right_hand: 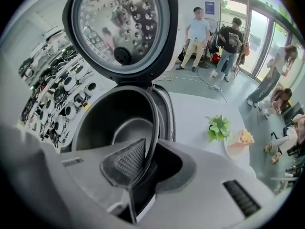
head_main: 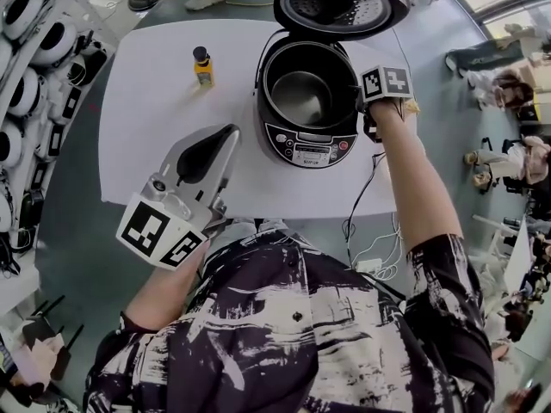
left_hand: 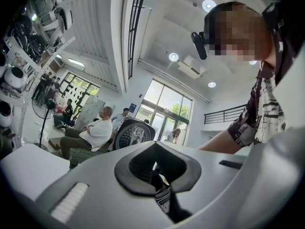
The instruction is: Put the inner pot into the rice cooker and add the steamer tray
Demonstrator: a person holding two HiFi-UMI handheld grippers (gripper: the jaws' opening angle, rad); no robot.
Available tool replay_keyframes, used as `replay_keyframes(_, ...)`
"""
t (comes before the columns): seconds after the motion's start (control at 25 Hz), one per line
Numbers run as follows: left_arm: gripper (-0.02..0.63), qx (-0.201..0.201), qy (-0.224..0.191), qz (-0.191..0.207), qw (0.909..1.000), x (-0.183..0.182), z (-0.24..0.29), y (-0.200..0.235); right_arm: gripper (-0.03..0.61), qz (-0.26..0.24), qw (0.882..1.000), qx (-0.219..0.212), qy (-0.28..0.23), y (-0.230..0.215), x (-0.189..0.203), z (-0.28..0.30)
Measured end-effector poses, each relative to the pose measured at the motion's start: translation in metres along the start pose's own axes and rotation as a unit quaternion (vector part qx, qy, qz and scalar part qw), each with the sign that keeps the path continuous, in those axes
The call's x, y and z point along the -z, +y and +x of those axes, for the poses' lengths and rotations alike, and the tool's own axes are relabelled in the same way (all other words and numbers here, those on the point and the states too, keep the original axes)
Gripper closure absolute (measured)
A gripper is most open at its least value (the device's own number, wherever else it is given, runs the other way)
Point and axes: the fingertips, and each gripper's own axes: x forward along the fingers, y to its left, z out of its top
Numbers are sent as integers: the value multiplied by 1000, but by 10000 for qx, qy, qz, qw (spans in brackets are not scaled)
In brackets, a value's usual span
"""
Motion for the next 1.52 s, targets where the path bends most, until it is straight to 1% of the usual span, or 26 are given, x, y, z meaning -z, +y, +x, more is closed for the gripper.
replay_keyframes(0.16, 609, 125, 90, 37, 9999, 3, 11, -10, 517, 210, 9992, -296, -144, 1, 6, -4)
replay_keyframes(0.4, 609, 307, 236, 58, 9992, 9, 32, -29, 498, 383, 9927, -1078, -382, 9, 21, -20)
replay_keyframes(0.48, 609, 408, 314, 62, 9987, 13, 41, -35, 510, 413, 9895, -1290, -499, 6, 30, -31)
replay_keyframes(0.52, 609, 464, 353, 62, 9983, 16, 46, -39, 533, 430, 9879, -1383, -561, 4, 35, -37)
replay_keyframes(0.68, 609, 691, 475, 58, 9965, 25, 69, -58, 543, 508, 9816, -1566, -970, -23, 55, -71)
replay_keyframes(0.76, 609, 807, 540, 61, 9953, 29, 80, -66, 541, 524, 9801, -1435, -1264, -54, 65, -95)
replay_keyframes(0.8, 609, 862, 577, 58, 9946, 32, 86, -70, 540, 501, 9807, -1274, -1394, -76, 72, -107)
replay_keyframes(0.88, 609, 990, 671, 36, 9928, 40, 97, -80, 519, 503, 9824, -819, -1603, -130, 92, -130)
replay_keyframes(0.92, 609, 1057, 727, 23, 9917, 45, 103, -85, 486, 554, 9828, -555, -1674, -159, 105, -140)
replay_keyframes(0.96, 609, 1110, 786, 16, 9907, 49, 108, -90, 435, 622, 9830, -280, -1706, -189, 120, -147)
replay_keyframes(1.0, 609, 1145, 844, 17, 9898, 53, 112, -95, 407, 698, 9831, 2, -1690, -217, 136, -151)
replay_keyframes(1.04, 609, 1168, 901, 23, 9891, 56, 116, -100, 387, 786, 9832, 277, -1627, -244, 154, -151)
replay_keyframes(1.12, 609, 1207, 1007, 40, 9876, 62, 124, -108, 376, 1066, 9815, 703, -1424, -290, 191, -145)
replay_keyframes(1.24, 609, 1273, 1126, 78, 9854, 68, 136, -122, 355, 1640, 9765, 938, -1038, -333, 247, -121)
replay_keyframes(1.36, 609, 1297, 1216, 130, 9840, 73, 143, -133, 356, 2106, 9689, 1105, -682, -357, 293, -92)
replay_keyframes(1.44, 609, 1266, 1284, 170, 9835, 77, 148, -135, 356, 2331, 9641, 1158, -522, -367, 312, -73)
replay_keyframes(1.52, 609, 1204, 1357, 201, 9832, 82, 150, -136, 356, 2451, 9615, 1170, -413, -373, 323, -57)
